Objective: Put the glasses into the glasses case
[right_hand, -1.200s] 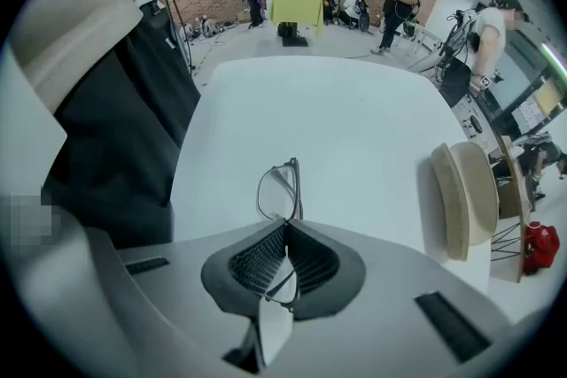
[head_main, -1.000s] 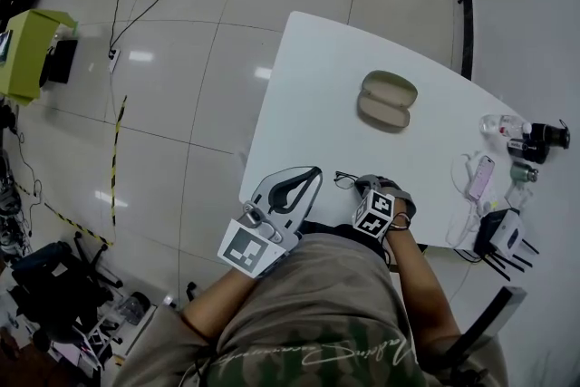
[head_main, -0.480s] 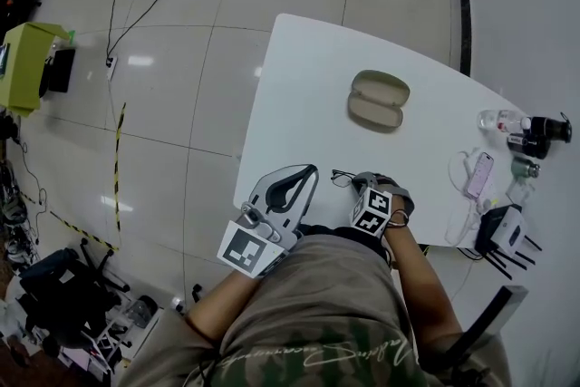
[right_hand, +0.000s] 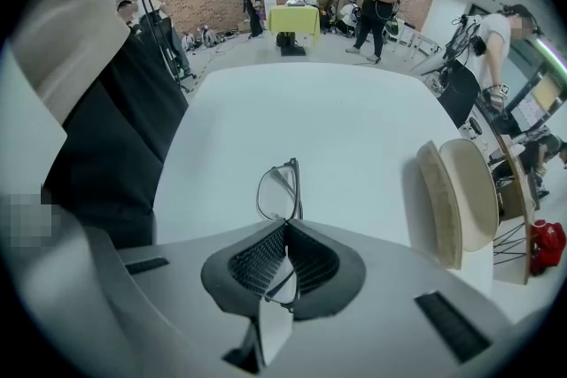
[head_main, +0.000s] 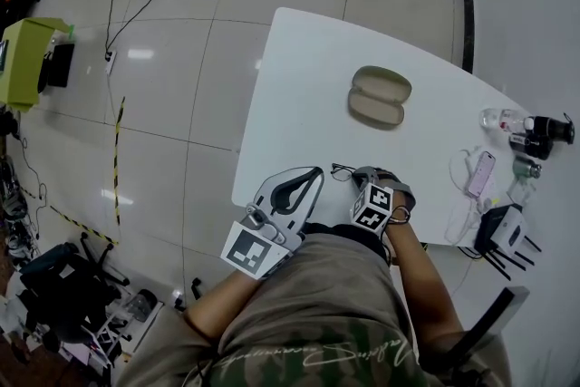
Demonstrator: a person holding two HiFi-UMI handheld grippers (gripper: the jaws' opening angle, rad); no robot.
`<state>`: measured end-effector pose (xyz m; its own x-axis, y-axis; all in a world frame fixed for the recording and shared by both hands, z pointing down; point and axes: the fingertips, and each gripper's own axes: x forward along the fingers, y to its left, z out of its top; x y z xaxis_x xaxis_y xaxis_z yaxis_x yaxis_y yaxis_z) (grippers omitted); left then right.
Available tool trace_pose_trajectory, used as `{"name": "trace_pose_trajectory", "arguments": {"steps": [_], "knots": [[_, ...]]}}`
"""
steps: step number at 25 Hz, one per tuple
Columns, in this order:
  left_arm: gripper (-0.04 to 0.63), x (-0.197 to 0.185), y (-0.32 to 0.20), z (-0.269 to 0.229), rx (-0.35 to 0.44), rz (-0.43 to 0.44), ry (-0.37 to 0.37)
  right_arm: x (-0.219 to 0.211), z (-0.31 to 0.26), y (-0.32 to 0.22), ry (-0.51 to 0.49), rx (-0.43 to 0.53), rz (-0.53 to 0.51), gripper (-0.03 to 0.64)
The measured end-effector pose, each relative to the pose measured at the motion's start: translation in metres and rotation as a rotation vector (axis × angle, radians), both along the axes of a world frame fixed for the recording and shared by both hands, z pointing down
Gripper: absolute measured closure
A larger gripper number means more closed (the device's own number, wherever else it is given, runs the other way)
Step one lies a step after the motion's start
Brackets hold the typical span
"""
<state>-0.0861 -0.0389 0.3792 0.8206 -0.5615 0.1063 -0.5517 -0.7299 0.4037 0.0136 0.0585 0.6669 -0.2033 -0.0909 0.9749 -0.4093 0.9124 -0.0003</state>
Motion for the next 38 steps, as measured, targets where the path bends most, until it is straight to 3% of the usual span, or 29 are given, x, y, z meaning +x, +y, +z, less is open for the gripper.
{"name": "trace_pose_trajectory", "arguments": {"steps": [12,38], "knots": [[0.595,0.02,0.011,0.001,-0.01,0.04,-0.016,0.012,0.002,-0.013,0.006,0.012,0.002,0.597],[0.595,0.012,0.018,-0.005,0.014,-0.092,-0.042,0.017,0.0,-0.036,-0.03,0.053,-0.058,0.595]]}}
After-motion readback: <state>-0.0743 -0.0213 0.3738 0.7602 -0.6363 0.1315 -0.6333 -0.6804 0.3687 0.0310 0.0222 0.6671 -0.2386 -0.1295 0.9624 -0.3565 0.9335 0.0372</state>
